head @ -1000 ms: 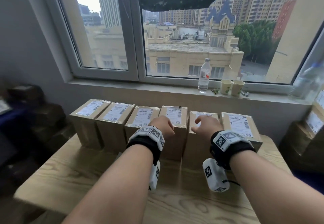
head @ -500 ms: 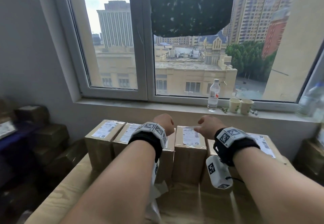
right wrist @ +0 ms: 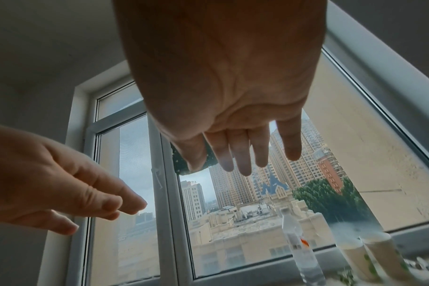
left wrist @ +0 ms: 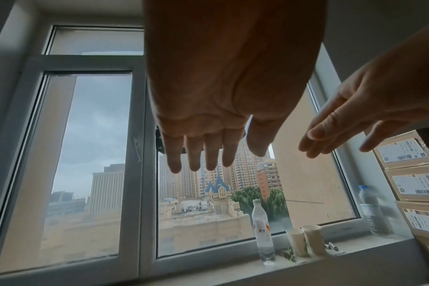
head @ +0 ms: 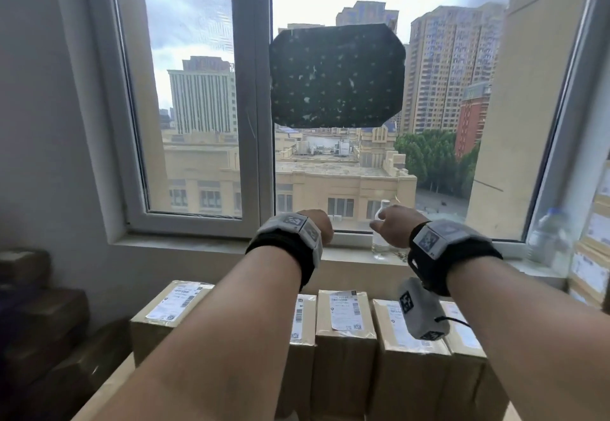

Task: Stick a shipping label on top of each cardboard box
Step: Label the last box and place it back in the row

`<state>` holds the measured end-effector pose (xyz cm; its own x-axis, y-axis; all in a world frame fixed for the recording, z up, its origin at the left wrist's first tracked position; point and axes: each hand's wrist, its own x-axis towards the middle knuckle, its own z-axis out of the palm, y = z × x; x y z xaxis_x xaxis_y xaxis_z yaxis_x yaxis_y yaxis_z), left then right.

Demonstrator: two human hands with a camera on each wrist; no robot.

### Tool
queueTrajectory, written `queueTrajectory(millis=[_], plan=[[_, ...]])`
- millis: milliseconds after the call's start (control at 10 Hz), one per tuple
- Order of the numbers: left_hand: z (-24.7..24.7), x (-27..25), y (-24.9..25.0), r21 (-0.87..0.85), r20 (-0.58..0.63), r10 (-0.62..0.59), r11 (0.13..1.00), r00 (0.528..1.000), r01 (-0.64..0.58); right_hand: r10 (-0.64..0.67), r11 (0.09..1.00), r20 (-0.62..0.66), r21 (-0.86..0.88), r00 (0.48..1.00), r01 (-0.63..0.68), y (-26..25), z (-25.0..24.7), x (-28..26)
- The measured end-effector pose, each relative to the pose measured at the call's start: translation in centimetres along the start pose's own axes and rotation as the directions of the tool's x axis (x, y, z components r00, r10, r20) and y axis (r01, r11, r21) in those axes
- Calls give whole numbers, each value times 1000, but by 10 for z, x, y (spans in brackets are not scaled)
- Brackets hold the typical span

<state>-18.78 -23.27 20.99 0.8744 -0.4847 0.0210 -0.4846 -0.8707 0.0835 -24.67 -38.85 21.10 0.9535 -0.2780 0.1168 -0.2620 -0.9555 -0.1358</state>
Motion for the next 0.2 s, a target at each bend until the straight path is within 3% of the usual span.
queueTrajectory(millis=[200], plan=[[-30, -16, 26, 53, -47, -10, 999, 999, 12, 30, 1000, 1, 11, 1000, -30, -10, -36, -12]])
